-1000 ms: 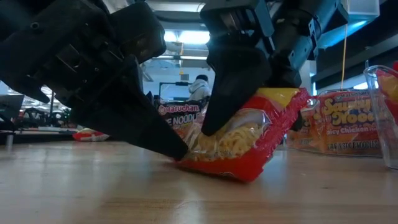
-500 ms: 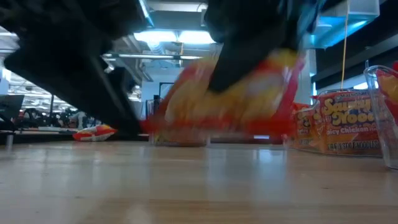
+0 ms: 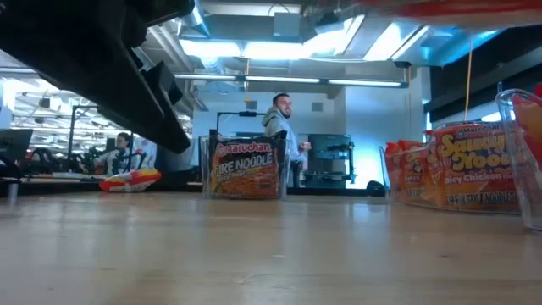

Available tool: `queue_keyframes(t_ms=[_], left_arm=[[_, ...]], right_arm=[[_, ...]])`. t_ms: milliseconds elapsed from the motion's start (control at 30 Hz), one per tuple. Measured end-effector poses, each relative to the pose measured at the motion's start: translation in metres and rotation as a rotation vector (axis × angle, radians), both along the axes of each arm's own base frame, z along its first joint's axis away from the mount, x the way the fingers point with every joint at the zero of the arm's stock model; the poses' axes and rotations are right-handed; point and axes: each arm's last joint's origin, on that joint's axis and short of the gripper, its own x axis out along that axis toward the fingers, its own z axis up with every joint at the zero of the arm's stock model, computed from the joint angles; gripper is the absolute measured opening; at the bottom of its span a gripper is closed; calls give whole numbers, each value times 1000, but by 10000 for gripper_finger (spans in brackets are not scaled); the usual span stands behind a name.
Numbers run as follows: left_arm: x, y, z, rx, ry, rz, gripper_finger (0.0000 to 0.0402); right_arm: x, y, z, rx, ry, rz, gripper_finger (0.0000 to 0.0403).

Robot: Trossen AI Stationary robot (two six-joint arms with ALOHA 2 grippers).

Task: Sort Maruchan noodles
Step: Put the red noodle pack into the bottom transparent bin

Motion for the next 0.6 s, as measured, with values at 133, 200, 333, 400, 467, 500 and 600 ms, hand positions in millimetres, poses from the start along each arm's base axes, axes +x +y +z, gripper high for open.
queue_keyframes(t_ms=[133,200,333,400,467,500,600], left_arm=[[1,0,1,-7,-16,4,185],[2,1,1,-6,-15,8,185],[2,1,1,-8,-19,11,185],[3,1,2,-9,-21,11,185],[3,1,2,-9,-20,11,185],[3,1,2,-9,-21,11,185],[3,1,2,-9,-20,11,185]], right_arm=[[-32,12,8,-19,52,-6,152],[-46,18,9,-16,102,-14,153],[-70,27,4,3,237,-79,152],[-81,31,3,4,272,-110,151],[-92,35,1,-2,311,-131,151],[-96,37,0,-9,328,-137,151],[-108,42,-3,-41,347,-127,151]])
